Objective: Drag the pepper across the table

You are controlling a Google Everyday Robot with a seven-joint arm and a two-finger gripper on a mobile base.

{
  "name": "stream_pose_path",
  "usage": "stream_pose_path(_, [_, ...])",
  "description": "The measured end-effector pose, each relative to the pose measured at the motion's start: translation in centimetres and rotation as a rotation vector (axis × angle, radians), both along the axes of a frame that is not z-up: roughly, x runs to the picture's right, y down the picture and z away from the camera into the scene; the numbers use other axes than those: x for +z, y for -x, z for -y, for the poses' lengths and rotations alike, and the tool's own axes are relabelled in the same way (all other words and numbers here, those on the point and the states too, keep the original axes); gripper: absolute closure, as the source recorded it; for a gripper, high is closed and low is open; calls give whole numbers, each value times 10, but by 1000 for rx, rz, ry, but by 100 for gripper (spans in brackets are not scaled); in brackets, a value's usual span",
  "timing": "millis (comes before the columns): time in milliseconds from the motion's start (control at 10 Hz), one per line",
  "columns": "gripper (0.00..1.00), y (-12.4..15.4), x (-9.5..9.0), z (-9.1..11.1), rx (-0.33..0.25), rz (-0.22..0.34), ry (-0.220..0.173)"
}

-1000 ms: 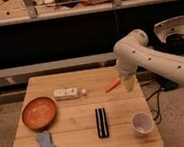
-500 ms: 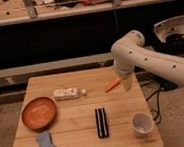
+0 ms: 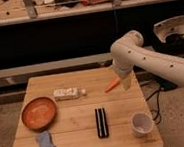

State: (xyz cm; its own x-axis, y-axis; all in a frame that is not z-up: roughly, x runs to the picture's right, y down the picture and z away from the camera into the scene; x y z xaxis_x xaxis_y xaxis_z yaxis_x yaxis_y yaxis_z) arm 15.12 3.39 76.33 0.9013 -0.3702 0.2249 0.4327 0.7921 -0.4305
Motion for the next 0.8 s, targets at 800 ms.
stream_pose_path(800, [20, 8, 24, 7, -121, 86, -17])
